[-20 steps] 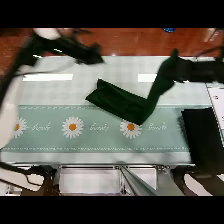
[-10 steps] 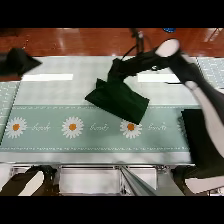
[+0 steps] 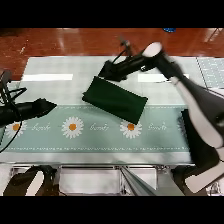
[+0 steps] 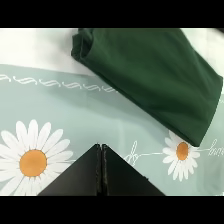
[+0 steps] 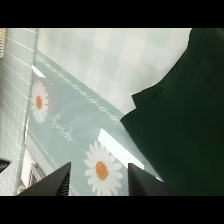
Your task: Fold the shirts.
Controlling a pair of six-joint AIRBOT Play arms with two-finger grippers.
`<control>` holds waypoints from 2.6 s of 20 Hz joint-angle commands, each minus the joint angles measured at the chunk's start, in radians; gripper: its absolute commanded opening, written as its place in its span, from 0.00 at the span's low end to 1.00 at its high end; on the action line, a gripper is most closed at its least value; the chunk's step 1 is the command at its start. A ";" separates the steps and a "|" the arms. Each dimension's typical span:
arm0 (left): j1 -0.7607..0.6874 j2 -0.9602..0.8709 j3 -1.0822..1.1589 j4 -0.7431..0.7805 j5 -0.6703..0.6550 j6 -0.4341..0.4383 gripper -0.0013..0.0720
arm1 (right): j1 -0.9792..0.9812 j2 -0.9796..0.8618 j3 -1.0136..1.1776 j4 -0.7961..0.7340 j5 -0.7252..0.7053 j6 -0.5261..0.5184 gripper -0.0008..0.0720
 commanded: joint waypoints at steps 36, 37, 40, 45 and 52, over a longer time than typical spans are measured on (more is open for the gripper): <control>0.000 0.010 -0.035 0.001 -0.011 0.000 0.04 | -0.166 0.252 -0.488 0.145 -0.084 -0.249 0.04; 0.000 0.010 -0.035 0.001 -0.010 0.000 0.04 | -0.166 0.273 -0.413 0.094 -0.079 -0.201 0.04; 0.000 0.010 -0.038 0.000 -0.008 0.000 0.04 | -0.195 0.294 -0.190 -0.078 -0.033 -0.052 0.04; 0.000 0.010 -0.038 0.000 -0.008 0.000 0.04 | -0.345 0.298 0.058 -0.203 0.163 0.076 0.04; 0.000 0.010 -0.038 -0.018 -0.007 0.000 0.04 | -0.705 0.437 0.117 -0.219 0.362 0.195 0.04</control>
